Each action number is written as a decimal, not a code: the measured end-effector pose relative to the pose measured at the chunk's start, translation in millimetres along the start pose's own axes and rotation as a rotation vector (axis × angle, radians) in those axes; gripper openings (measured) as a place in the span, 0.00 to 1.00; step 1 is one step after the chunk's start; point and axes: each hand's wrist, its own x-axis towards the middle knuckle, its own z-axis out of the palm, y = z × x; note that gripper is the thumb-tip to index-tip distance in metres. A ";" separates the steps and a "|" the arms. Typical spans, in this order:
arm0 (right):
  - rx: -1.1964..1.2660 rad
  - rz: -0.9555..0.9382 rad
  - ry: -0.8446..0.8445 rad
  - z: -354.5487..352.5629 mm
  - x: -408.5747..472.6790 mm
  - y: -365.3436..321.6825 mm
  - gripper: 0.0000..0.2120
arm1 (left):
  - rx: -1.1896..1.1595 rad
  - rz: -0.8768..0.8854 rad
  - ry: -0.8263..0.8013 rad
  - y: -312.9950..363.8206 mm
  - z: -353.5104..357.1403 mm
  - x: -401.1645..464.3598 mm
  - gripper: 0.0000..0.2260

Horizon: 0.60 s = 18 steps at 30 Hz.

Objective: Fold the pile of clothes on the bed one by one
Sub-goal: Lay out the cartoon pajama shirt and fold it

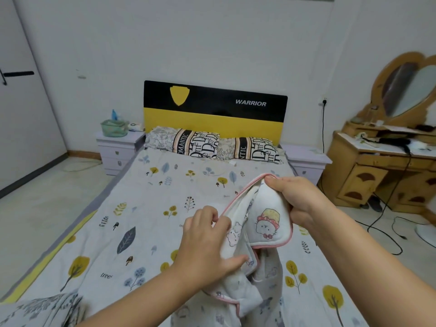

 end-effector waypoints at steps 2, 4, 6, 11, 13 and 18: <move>-0.004 0.015 -0.001 -5.0 -0.9 -1.1 0.07 | 0.043 -0.065 -0.070 -5.1 3.2 10.6 0.10; -0.012 0.042 -0.008 -13.4 -2.2 -2.5 0.07 | -0.096 -0.287 -0.147 -17.8 -4.3 26.1 0.02; 0.009 0.088 -0.019 -23.1 -2.9 -2.4 0.09 | -0.229 -0.411 -0.123 -29.5 -17.8 44.3 0.09; -0.038 0.113 0.004 -32.8 1.9 4.6 0.10 | -0.336 -0.433 -0.006 -32.7 -47.0 87.0 0.03; -0.273 0.012 0.113 -31.9 8.7 12.3 0.08 | -0.355 -0.432 -0.003 -25.5 -54.6 98.5 0.03; -0.688 -0.398 0.289 -6.8 -6.6 33.3 0.18 | -0.438 -0.423 0.038 -1.6 -66.2 120.3 0.04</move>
